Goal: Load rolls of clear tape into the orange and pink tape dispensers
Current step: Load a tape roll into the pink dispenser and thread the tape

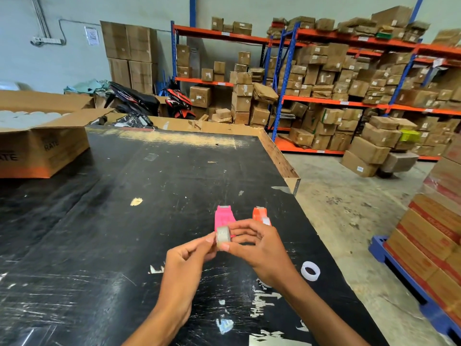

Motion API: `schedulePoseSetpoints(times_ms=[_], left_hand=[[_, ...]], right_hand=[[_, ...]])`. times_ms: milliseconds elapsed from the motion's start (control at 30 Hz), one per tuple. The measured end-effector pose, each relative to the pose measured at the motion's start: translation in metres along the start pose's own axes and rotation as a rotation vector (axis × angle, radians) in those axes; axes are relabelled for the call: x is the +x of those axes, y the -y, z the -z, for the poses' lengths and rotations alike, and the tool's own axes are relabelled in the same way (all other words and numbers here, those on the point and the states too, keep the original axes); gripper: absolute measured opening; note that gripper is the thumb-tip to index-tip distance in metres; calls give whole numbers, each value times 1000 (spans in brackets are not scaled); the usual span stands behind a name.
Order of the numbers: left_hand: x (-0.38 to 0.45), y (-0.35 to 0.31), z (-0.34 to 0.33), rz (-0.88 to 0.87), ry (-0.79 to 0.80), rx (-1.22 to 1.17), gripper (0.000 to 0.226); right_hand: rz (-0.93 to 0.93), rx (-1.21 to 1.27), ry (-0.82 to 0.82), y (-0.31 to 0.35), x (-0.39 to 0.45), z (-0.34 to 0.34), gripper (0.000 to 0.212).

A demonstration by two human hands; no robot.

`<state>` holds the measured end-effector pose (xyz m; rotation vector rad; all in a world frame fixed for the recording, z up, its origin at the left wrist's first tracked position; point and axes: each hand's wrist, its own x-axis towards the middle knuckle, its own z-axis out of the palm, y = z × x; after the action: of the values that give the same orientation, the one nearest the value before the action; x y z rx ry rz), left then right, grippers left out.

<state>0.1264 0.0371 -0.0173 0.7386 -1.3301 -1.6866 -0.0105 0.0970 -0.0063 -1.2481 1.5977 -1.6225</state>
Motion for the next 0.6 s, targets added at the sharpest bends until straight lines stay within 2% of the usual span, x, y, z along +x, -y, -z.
schedulePoseSetpoints(times_ms=[167, 400, 600], left_hand=[[1, 0, -4, 69, 5, -33, 47], [16, 4, -5, 140, 8, 26, 42], [35, -4, -8, 128, 48, 20, 53]], right_hand=[[137, -61, -18, -13, -2, -6, 20], [97, -28, -4, -26, 10, -8, 26], [93, -9, -35, -27, 22, -11, 19]])
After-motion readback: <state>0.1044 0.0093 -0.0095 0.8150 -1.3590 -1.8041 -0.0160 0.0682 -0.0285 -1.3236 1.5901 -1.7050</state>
